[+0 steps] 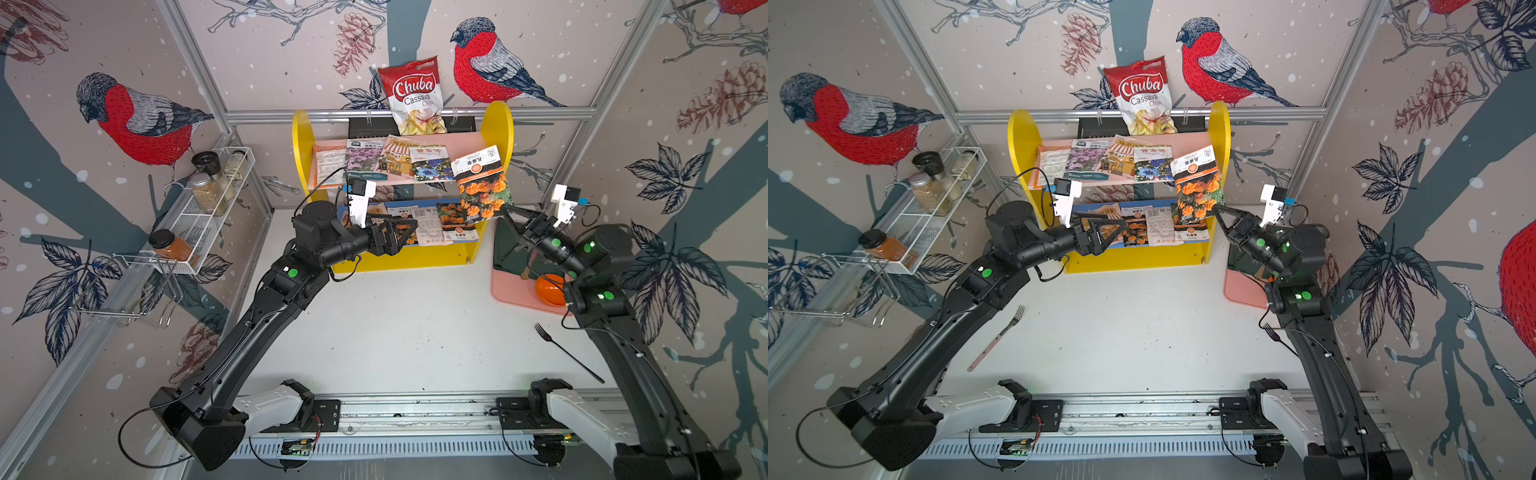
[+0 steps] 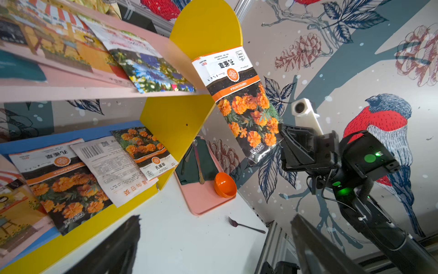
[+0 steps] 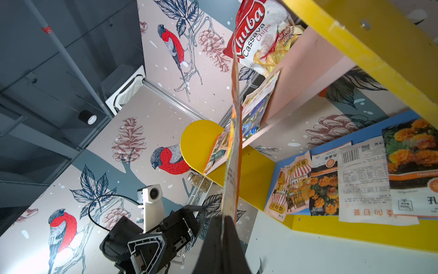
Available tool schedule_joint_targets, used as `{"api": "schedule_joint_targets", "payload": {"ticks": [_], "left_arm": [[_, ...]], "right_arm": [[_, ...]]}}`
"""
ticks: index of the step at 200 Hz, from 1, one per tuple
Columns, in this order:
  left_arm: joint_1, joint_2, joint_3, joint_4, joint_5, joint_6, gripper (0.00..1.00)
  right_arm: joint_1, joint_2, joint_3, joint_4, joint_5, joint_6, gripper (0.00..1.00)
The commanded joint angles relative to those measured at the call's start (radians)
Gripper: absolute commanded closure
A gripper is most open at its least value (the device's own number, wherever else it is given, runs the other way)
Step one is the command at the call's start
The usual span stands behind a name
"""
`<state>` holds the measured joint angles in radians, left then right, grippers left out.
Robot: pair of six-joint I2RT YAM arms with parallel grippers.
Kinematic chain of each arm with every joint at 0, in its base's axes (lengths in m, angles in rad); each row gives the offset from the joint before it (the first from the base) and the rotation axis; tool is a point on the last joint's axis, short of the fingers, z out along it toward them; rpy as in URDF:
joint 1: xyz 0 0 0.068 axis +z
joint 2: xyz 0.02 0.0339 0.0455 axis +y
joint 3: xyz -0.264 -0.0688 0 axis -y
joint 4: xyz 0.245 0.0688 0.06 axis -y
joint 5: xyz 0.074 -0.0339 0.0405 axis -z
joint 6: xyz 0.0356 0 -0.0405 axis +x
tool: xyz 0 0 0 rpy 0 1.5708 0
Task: Take the seed bag off the shelf
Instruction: Pick up the seed packet from the shelf, then place the seed packet at the center of the board.
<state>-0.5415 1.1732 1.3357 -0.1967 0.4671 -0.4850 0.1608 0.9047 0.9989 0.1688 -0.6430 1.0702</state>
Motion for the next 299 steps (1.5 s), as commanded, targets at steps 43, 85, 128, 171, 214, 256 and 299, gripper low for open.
{"api": "schedule_joint_targets", "payload": {"ticks": [43,85,128,171,214,256,299], "left_arm": [[-0.004,-0.119,-0.13,-0.114,-0.039,0.113,0.01],[-0.002,-0.206,-0.192,-0.214,-0.079,0.164,0.01],[-0.003,-0.265,-0.188,-0.291,-0.121,0.192,0.01],[-0.003,-0.305,-0.227,-0.304,-0.172,0.215,0.01],[-0.002,-0.32,-0.243,-0.31,-0.206,0.224,0.01],[-0.003,-0.32,-0.271,-0.285,-0.214,0.216,0.01],[-0.003,-0.32,-0.285,-0.264,-0.215,0.21,0.01]], "right_arm": [[0.047,-0.282,-0.217,-0.233,0.126,-0.051,1.0],[0.056,-0.37,-0.388,-0.255,0.156,-0.034,1.0],[0.078,-0.384,-0.519,-0.246,0.218,-0.028,1.0],[0.089,-0.342,-0.63,-0.187,0.244,-0.023,1.0],[0.089,-0.283,-0.709,-0.149,0.265,-0.042,1.0],[0.074,-0.222,-0.748,-0.114,0.295,-0.074,1.0],[0.035,-0.121,-0.758,-0.069,0.271,-0.122,1.0]]}}
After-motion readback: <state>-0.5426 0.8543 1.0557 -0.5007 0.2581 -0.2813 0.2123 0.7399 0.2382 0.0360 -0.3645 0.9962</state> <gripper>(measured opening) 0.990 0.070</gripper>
